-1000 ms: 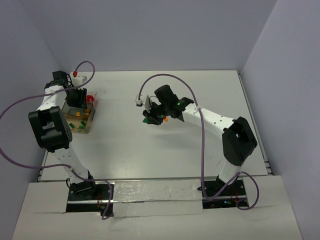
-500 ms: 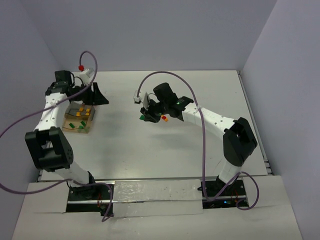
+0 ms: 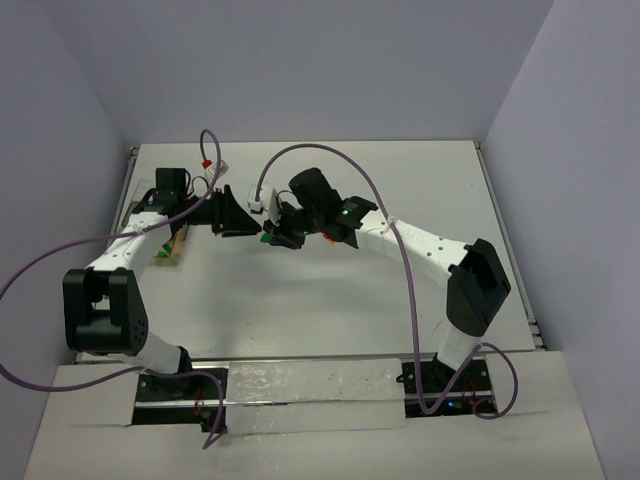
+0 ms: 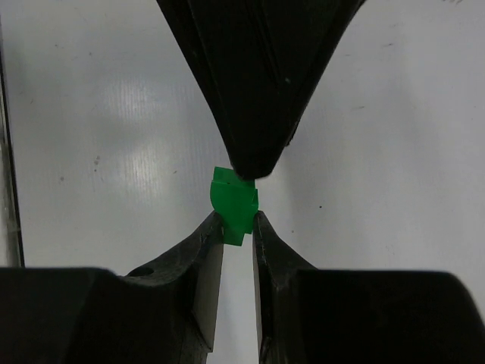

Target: Sort the legos into containers by color

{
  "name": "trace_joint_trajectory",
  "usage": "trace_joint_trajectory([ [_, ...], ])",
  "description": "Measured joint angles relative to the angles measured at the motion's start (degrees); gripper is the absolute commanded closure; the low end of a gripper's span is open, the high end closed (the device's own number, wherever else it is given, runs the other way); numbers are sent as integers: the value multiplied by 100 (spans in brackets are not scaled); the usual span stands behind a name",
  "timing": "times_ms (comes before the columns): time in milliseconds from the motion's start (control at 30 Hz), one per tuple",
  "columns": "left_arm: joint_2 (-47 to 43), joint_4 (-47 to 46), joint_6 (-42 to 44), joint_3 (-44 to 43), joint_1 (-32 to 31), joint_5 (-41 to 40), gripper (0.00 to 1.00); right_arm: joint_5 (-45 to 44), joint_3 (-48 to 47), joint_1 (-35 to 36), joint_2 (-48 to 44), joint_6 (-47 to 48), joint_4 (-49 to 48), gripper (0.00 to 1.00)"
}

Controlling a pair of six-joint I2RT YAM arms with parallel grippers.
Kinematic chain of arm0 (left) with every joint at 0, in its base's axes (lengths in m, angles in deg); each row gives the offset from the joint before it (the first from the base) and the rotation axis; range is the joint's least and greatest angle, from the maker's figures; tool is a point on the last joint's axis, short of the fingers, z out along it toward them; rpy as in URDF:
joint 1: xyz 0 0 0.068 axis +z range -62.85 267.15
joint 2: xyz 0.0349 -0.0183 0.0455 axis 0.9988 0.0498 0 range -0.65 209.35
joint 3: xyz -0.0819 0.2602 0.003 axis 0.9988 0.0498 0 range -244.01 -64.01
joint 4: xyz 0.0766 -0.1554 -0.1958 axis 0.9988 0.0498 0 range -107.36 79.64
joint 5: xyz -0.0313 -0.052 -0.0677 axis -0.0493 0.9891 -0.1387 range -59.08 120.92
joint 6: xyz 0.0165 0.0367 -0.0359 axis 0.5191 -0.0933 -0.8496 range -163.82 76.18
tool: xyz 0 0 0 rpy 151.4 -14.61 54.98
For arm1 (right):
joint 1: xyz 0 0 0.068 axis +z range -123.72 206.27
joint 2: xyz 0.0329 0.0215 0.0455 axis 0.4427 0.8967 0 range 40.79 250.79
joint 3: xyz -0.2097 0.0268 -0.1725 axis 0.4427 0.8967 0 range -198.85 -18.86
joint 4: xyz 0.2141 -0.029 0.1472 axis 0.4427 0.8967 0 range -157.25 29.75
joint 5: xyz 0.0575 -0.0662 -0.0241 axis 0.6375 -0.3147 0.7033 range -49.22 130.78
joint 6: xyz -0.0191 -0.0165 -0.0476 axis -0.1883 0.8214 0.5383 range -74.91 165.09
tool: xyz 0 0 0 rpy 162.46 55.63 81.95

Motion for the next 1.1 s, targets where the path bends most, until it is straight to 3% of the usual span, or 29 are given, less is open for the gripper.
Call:
trace_joint_trajectory([
  [300,-1,-154,-157,0,-342,114,44,-155,-47,91,2,-1,35,100],
  [433,-1,-138,-113,-2,-404,113,58,-247,-133,97,2,-3,48,100],
  [533,1,-78,-18,-2,-414,110,78,-300,-139,101,2,-3,47,100],
  [667,2,-8,-9,-2,-430,74,97,-382,-140,113,2,4,84,98],
  [800,2,31,-11,-2,-410,60,100,-451,-140,117,2,14,108,64],
  [867,2,37,8,-2,-362,63,100,-474,-134,124,2,19,89,51],
  [1033,2,172,337,-25,47,-106,100,-570,89,67,-73,-1,45,34],
  [1100,2,315,542,-50,230,-221,100,-576,218,-23,-126,-43,80,32],
])
